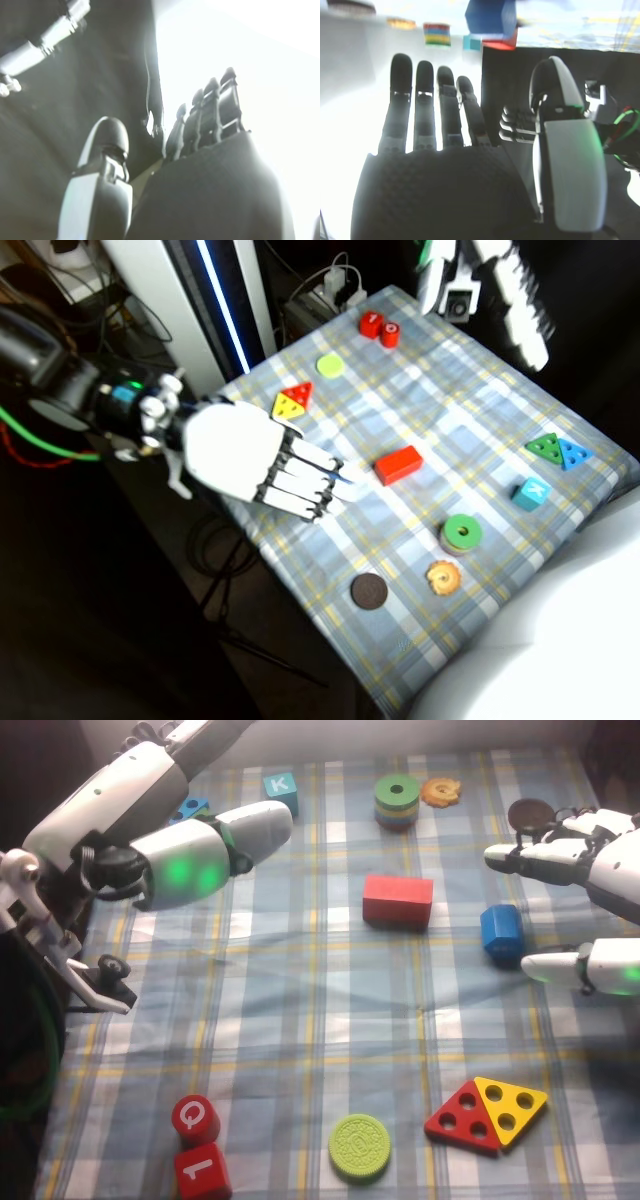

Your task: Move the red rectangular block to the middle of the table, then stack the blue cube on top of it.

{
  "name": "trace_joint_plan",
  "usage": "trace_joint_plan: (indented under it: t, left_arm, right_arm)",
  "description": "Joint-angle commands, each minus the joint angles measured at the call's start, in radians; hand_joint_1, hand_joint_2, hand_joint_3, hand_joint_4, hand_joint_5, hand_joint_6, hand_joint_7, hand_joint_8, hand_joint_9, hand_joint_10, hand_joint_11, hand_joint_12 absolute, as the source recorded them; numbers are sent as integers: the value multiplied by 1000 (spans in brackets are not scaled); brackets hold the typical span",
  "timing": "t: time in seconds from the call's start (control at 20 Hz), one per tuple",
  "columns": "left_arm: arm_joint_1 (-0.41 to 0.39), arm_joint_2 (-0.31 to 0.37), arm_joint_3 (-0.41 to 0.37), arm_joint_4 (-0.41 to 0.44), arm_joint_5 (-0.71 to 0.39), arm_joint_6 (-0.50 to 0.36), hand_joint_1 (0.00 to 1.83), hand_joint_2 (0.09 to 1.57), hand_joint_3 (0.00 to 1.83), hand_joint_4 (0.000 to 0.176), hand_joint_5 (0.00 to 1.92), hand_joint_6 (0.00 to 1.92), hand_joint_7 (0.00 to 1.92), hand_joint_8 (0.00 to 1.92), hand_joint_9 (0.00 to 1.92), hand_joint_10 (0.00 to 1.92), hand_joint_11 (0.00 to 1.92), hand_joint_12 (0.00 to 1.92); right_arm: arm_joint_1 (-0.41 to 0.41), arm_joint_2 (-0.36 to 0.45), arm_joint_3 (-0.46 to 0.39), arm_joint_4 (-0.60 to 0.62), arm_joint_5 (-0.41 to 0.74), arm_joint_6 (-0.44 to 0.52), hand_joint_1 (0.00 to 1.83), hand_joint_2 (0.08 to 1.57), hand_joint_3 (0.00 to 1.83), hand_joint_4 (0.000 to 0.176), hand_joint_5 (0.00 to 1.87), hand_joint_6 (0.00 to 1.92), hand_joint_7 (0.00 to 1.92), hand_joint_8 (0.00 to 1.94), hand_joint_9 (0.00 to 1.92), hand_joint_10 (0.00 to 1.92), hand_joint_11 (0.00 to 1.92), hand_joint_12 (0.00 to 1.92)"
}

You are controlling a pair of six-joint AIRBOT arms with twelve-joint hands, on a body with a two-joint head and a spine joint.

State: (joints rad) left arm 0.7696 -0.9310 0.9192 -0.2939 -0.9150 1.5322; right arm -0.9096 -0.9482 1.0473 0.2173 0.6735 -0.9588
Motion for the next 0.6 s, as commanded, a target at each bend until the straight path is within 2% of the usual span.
trace_joint_plan:
  t: [0.0,0.1,0.15,0.2,0.3,0.35,0.4,0.45,0.55]
  left_arm:
    - [2,6,-3,13,-141,-19,552,1365,8,0,26,4,0,0,0,0,0,0]
    - [17,9,-3,4,-155,-39,541,1371,6,0,3,2,0,0,0,0,0,0]
    - [21,9,-3,3,-158,-44,551,1360,1,0,0,0,0,0,0,0,0,0]
    - [26,10,-3,2,-160,-50,552,1361,1,0,0,0,0,0,0,0,0,0]
    - [31,11,-3,1,-165,-61,596,1356,0,6,9,3,0,0,0,0,0,0]
    - [33,11,-4,1,-169,-65,635,1359,0,0,19,6,0,0,0,0,0,0]
    - [36,12,-5,2,-175,-68,644,1365,2,0,14,4,0,0,0,0,0,0]
    - [37,13,-5,1,-176,-69,665,1361,0,16,16,4,0,0,0,0,0,0]
    - [39,13,-5,2,-177,-72,619,1369,3,26,3,2,0,0,0,0,0,0]
  right_arm:
    - [5,-10,13,17,100,5,582,1165,0,0,259,67,367,54,0,971,0,1628]
    - [5,-34,33,40,90,5,587,1159,0,0,314,92,428,86,0,1141,0,1688]
    - [5,-41,39,45,87,5,595,1163,0,0,332,101,458,113,0,1285,0,1761]
    - [5,-49,46,53,82,5,606,1162,1,0,346,129,435,221,0,1321,0,1770]
    - [5,-63,60,69,75,5,622,1162,0,0,351,201,316,590,0,1400,0,1834]
    - [5,-69,67,77,70,5,637,1149,0,0,356,252,286,756,0,1439,0,1844]
    - [5,-78,73,82,67,5,635,1155,0,0,335,291,252,821,0,1439,0,1877]
    - [6,-84,78,85,63,5,643,1155,0,0,330,331,274,797,11,1433,0,1905]
    - [8,-93,85,88,53,5,655,1141,0,0,301,498,277,936,21,1490,0,1920]
